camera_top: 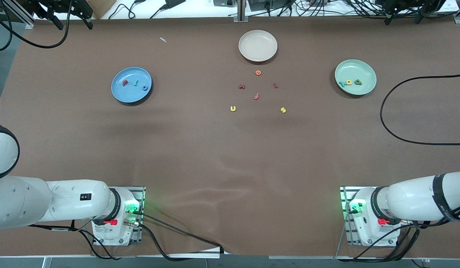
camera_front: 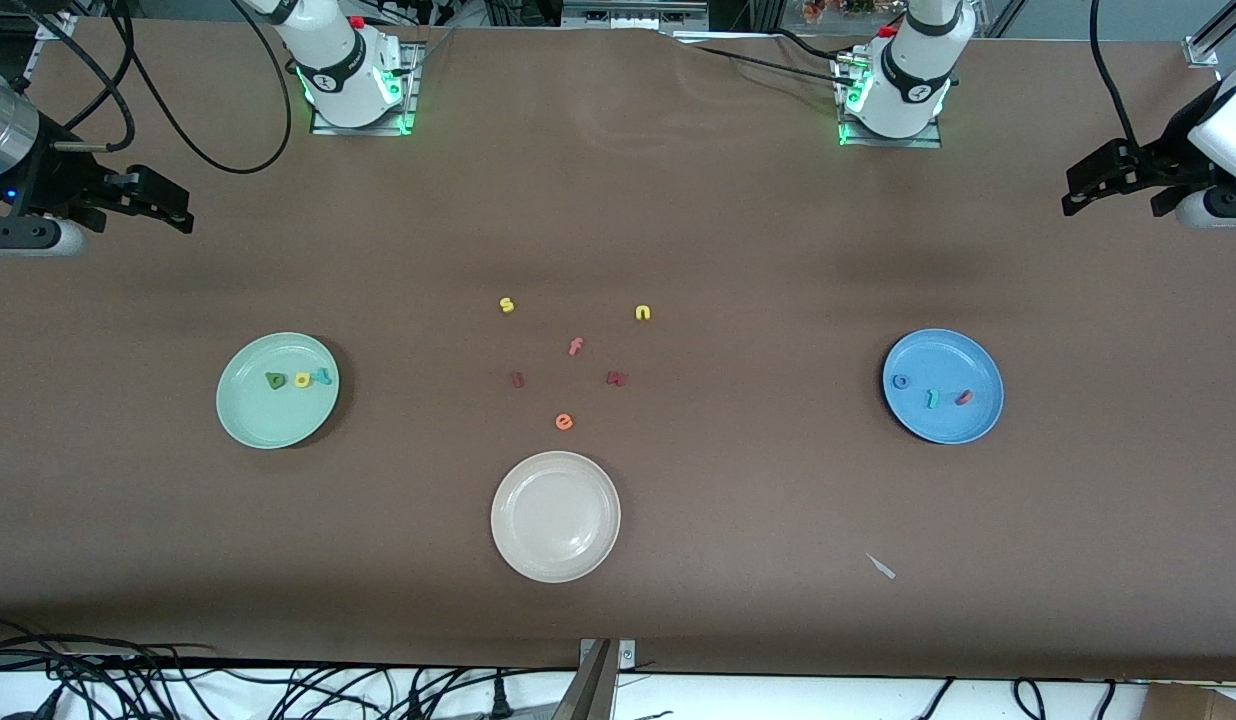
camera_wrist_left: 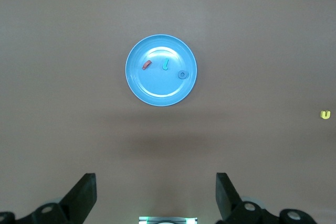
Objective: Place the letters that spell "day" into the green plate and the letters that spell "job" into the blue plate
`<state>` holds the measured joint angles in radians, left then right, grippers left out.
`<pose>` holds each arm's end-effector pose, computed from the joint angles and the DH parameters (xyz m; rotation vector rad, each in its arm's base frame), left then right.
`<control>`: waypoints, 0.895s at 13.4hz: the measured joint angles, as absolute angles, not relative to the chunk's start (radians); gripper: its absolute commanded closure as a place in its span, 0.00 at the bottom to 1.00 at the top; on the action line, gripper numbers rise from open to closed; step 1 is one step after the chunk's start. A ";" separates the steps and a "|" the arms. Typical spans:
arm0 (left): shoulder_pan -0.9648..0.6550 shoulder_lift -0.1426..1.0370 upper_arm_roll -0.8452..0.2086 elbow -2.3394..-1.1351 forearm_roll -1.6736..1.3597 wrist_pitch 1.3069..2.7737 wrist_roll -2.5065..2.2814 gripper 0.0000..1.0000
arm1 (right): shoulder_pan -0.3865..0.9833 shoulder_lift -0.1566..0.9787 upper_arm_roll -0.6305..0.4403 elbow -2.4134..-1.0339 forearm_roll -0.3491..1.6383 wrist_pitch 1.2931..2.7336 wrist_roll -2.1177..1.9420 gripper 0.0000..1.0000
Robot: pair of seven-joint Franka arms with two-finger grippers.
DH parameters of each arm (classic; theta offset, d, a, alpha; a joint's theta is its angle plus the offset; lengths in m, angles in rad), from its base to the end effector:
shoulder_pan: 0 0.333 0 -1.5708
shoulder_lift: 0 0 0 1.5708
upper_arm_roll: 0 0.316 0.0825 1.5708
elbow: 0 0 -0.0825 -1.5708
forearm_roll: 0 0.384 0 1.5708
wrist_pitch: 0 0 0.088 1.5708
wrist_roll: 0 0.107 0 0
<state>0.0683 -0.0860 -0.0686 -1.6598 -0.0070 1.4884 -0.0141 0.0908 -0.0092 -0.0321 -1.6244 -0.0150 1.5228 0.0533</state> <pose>0.5179 -0.0025 0.6220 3.1381 0.0220 -0.1344 0.5438 0.0302 0.6005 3.1185 0.0084 -0.1427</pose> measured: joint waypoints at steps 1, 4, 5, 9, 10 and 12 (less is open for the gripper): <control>0.069 -0.086 -0.068 -1.660 -0.007 1.488 -0.014 0.00 | 0.091 -0.009 -0.033 -1.625 -0.015 1.525 0.054 0.00; 0.071 -0.085 -0.068 -1.660 -0.007 1.488 -0.014 0.00 | 0.090 -0.009 -0.035 -1.629 -0.015 1.535 0.059 0.00; 0.071 -0.085 -0.068 -1.660 -0.007 1.488 -0.014 0.00 | 0.090 -0.009 -0.036 -1.631 -0.015 1.536 0.059 0.00; 0.072 -0.085 -0.068 -1.660 -0.007 1.488 -0.015 0.00 | 0.090 -0.005 -0.041 -1.646 -0.015 1.536 0.059 0.00; 0.072 -0.085 -0.068 -1.660 -0.007 1.488 -0.015 0.00 | 0.090 -0.004 -0.041 -1.648 -0.015 1.536 0.059 0.00; 0.072 -0.085 -0.068 -1.660 -0.007 1.488 -0.015 0.00 | 0.090 -0.004 -0.041 -1.648 -0.015 1.536 0.059 0.00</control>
<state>0.0721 -0.0846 -0.0679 -1.6597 -0.0069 1.4876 -0.0146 0.0901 -0.0042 -0.0409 -1.6477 -0.0153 1.5359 0.0595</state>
